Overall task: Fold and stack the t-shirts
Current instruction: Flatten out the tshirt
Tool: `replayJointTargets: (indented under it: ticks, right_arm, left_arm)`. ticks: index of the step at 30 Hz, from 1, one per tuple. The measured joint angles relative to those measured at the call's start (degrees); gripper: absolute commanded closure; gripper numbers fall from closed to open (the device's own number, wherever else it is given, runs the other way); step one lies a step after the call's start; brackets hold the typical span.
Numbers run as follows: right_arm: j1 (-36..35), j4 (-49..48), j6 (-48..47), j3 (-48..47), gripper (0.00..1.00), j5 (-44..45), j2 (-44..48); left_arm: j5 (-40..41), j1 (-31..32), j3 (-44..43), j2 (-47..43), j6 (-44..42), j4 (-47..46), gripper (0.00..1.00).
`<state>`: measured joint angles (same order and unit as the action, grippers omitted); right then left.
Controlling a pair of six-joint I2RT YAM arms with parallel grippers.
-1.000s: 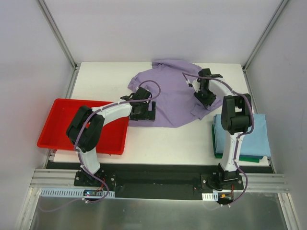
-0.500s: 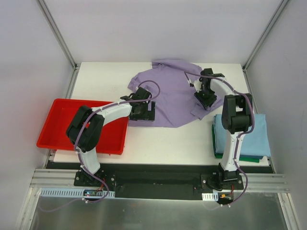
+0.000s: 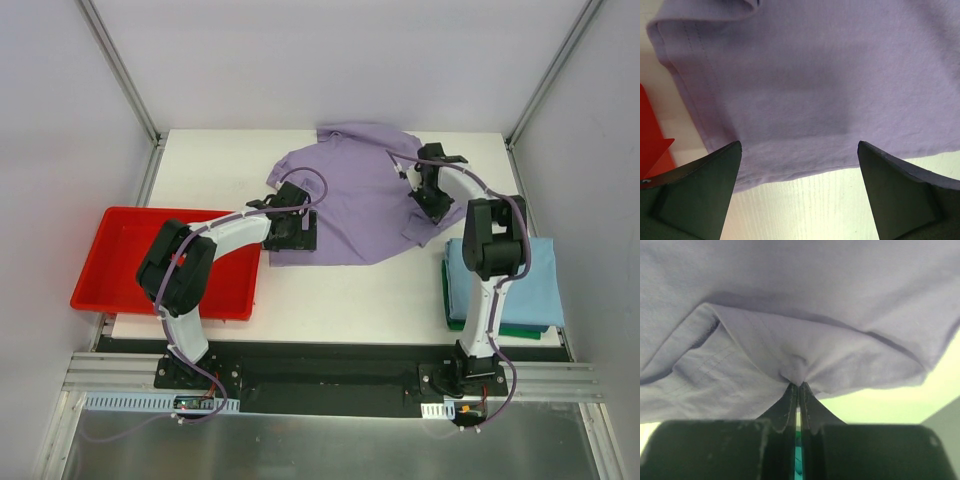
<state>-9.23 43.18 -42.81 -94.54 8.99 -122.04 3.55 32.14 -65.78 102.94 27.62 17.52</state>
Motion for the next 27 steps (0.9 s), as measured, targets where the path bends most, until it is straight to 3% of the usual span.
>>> replayJointTargets:
  ticks: [11,17,27]
  right_arm:
    - [0.63,-4.68,1.57,3.96,0.99,8.83,14.03]
    - [2.54,-6.51,2.25,6.84,0.99,11.08,15.58]
    - [7.69,-16.92,11.43,15.87,0.99,24.46,22.71]
  left_arm:
    - [-0.11,0.0,0.0,0.11,-0.02,-0.02,0.01]
    - [0.11,0.0,-0.9,1.64,-0.13,-0.13,0.01]
    - [-1.51,0.33,-1.92,1.22,-0.09,-0.17,0.01]
